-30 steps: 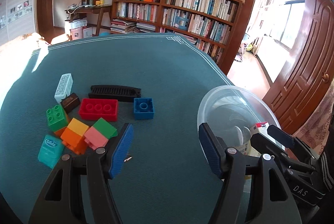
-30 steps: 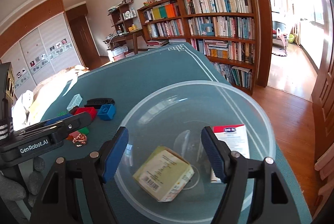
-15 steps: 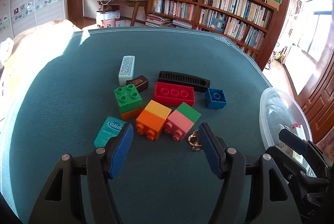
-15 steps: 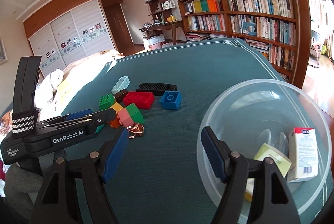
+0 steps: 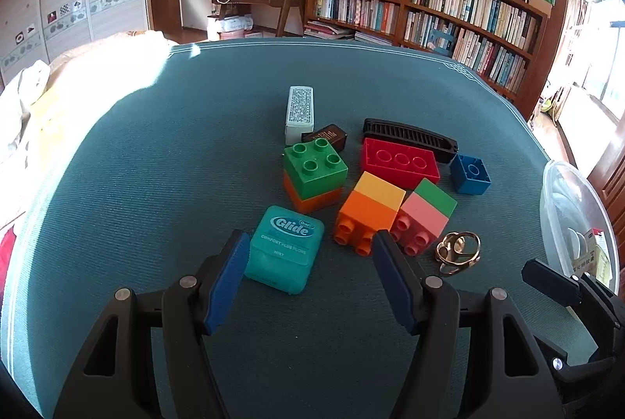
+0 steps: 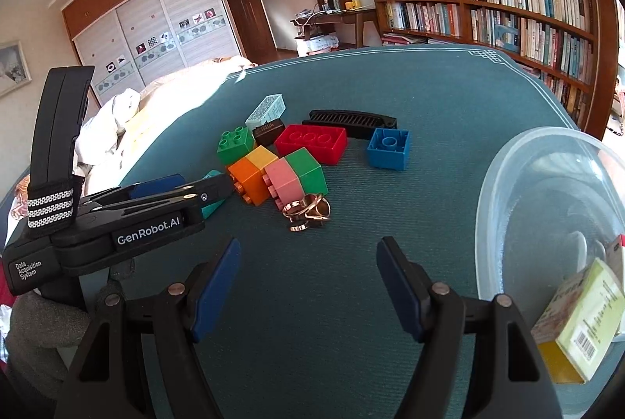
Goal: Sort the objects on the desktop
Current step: 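Grasp teal Glide floss case with left gripper while right gripper grasps gold ring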
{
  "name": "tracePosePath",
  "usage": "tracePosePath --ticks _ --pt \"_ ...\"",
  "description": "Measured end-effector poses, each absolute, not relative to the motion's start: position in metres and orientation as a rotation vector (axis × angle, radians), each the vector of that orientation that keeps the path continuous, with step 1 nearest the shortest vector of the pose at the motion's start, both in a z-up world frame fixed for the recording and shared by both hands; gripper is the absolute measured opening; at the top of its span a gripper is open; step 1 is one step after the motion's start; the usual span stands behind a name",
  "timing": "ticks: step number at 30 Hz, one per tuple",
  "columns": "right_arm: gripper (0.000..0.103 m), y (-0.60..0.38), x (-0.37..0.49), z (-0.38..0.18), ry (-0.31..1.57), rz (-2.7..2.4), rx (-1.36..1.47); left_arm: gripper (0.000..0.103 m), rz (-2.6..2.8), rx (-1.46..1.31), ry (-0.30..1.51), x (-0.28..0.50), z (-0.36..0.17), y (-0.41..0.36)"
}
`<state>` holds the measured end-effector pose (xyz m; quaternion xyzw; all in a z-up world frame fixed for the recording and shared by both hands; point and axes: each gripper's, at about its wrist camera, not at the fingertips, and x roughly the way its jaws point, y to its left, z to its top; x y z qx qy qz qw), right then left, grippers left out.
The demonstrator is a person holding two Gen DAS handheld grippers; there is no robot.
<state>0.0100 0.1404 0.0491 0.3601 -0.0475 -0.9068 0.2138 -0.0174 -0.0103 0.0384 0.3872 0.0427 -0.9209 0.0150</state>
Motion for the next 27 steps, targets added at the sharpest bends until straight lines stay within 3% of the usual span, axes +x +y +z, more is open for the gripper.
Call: tracePosePath --ticks 12,15,21,27 --pt "0.076 0.125 -0.006 0.038 -0.109 -2.483 1.061 0.068 -2.812 1.258 0.083 -0.031 0.018 -0.015" --pt "0.076 0.126 -0.007 0.038 -0.111 -2.481 1.066 0.05 -2.809 1.234 0.036 -0.029 0.018 -0.01" --pt "0.076 0.127 -0.015 0.042 -0.13 -2.493 1.06 0.048 -2.834 1.199 0.005 -0.024 0.019 -0.008" --pt "0.075 0.121 -0.031 0.037 -0.121 -2.492 1.09 0.047 -2.816 1.201 0.123 -0.023 0.019 -0.022"
